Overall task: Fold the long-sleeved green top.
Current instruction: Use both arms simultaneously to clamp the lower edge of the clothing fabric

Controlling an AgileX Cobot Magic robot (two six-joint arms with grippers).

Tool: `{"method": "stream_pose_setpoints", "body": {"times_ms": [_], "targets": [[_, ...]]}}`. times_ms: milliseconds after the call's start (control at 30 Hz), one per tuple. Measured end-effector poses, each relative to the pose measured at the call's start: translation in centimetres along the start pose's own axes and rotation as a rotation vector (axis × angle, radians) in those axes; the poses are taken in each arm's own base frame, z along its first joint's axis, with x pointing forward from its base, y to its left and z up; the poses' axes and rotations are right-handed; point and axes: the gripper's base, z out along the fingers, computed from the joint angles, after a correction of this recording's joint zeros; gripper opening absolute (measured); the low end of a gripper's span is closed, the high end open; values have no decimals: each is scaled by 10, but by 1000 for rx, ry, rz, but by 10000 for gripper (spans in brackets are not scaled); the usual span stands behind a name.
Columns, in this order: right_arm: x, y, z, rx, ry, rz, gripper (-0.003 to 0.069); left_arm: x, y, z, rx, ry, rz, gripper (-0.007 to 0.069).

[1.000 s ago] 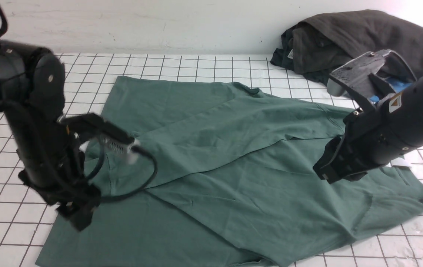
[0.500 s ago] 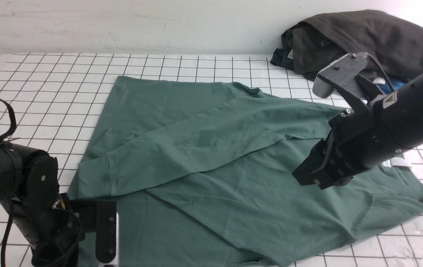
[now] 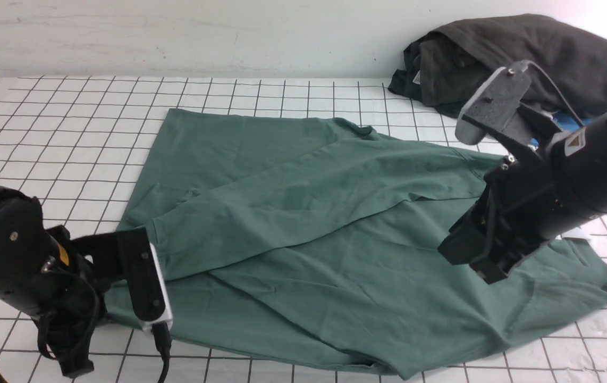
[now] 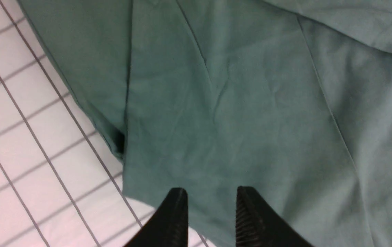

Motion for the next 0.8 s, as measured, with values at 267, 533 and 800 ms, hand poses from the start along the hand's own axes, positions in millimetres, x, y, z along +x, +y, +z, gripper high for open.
{"method": "stream_pose_setpoints", "body": {"times_ms": [267,533,800], "targets": [[53,-21,66,95,408,-107,279,-3,1,-8,-21,-45,-98,2],[85,-35,119,183,559,-150,518,-5,2,-10,-18,-59,-115,2],[88,-35,127,209,554,-158,244,-4,0,-11,12,-36,-119,2]]}}
